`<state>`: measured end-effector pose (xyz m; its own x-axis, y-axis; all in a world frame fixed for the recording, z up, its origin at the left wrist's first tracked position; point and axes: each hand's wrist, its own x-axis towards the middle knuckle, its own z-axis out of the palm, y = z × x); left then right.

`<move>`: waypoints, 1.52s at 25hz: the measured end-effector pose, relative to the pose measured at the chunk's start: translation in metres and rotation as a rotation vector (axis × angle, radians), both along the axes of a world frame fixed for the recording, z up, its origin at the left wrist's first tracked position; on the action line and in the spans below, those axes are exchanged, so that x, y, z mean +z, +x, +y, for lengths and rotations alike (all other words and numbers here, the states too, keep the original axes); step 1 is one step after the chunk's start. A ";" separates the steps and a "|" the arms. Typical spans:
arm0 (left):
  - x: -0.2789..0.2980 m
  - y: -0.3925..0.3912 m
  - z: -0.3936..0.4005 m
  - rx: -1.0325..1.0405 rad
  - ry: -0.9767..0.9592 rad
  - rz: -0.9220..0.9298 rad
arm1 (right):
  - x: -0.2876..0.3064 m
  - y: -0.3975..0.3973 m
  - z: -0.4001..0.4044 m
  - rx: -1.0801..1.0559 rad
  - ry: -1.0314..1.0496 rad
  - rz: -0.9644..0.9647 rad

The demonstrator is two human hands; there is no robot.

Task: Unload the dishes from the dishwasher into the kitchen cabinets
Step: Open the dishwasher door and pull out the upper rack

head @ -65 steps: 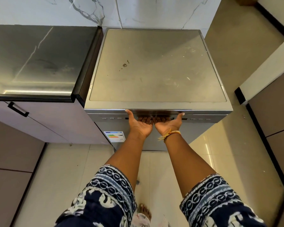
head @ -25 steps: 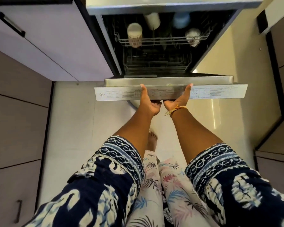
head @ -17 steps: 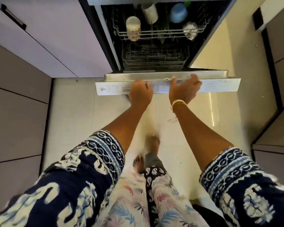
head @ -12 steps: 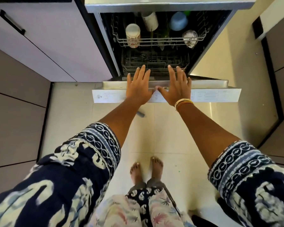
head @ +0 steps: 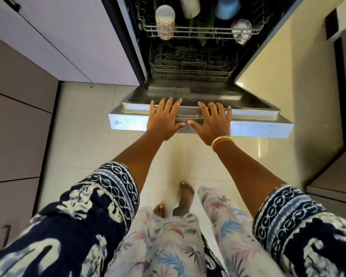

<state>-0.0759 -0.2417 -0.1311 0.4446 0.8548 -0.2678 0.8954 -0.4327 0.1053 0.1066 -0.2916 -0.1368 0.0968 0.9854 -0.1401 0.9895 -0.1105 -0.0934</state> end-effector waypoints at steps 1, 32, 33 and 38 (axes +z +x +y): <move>-0.009 -0.003 -0.012 0.000 -0.003 0.013 | -0.008 -0.004 -0.013 -0.006 -0.013 -0.006; -0.450 -0.070 -0.244 -0.113 -0.022 0.096 | -0.462 -0.076 -0.246 -0.097 -0.009 -0.033; -0.452 -0.069 -0.242 -0.121 -0.069 0.107 | -0.467 -0.077 -0.246 -0.098 -0.028 -0.034; -0.416 -0.072 -0.213 -0.180 -0.245 0.206 | -0.440 -0.078 -0.233 -0.053 -0.291 -0.059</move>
<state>-0.1477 -0.4546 -0.5475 0.4972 0.6670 -0.5549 0.8204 -0.5695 0.0505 0.0287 -0.5246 -0.5772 0.1634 0.8982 -0.4080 0.9844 -0.1757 0.0075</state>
